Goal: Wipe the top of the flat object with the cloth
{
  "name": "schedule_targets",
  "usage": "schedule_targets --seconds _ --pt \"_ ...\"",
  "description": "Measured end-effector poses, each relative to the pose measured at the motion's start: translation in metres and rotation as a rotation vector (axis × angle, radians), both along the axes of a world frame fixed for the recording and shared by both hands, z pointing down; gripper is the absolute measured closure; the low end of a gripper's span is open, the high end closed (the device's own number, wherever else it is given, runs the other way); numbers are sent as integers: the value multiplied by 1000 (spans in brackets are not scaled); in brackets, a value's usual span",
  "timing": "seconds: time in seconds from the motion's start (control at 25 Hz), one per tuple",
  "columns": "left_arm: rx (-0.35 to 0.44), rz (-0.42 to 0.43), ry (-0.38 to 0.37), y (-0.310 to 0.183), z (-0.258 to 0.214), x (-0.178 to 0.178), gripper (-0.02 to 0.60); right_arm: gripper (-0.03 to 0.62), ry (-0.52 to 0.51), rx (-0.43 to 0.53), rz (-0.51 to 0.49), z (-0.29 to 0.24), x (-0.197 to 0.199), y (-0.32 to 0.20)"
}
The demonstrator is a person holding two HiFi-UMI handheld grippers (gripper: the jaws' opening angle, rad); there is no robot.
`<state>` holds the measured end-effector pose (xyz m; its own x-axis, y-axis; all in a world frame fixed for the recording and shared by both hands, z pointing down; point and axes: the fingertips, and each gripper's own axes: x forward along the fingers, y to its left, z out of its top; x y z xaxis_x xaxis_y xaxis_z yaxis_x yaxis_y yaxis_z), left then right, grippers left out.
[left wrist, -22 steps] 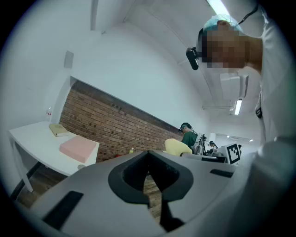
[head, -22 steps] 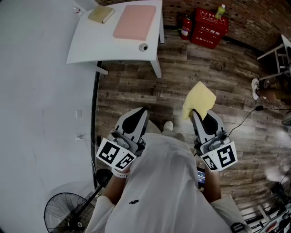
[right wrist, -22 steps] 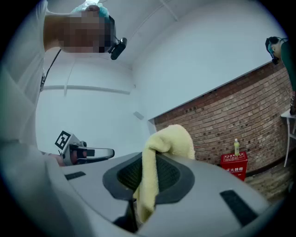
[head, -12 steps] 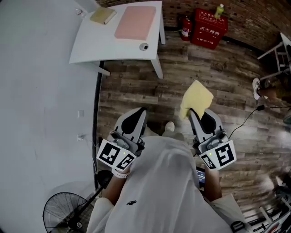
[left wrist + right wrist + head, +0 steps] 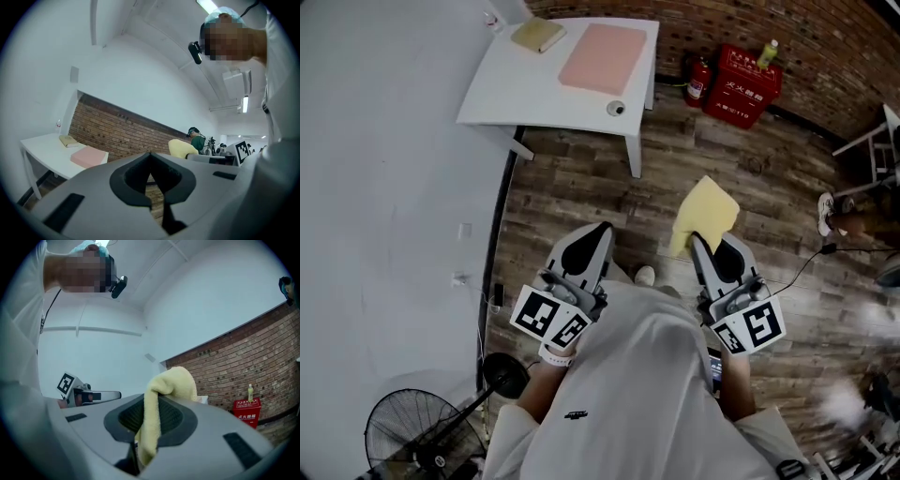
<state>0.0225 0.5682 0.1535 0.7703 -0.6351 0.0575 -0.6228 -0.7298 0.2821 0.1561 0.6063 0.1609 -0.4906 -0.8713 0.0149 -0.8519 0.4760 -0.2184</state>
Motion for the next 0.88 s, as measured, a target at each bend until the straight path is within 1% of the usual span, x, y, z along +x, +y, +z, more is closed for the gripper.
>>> schedule_targets --seconds 0.16,0.36,0.48,0.68,0.88 --pt "6 -20 3 -7 -3 -5 565 531 -12 2 -10 -2 0 -13" --pt "8 -61 7 -28 -5 -17 565 531 -11 7 -43 -6 -6 -40" --pt "5 -71 13 -45 -3 -25 565 531 -7 23 -38 -12 -9 -59" --pt "-6 -55 21 -85 7 -29 565 531 3 21 -1 -9 -4 -96" --pt "-6 19 19 -134 7 -19 565 530 -1 2 15 -1 -3 -147"
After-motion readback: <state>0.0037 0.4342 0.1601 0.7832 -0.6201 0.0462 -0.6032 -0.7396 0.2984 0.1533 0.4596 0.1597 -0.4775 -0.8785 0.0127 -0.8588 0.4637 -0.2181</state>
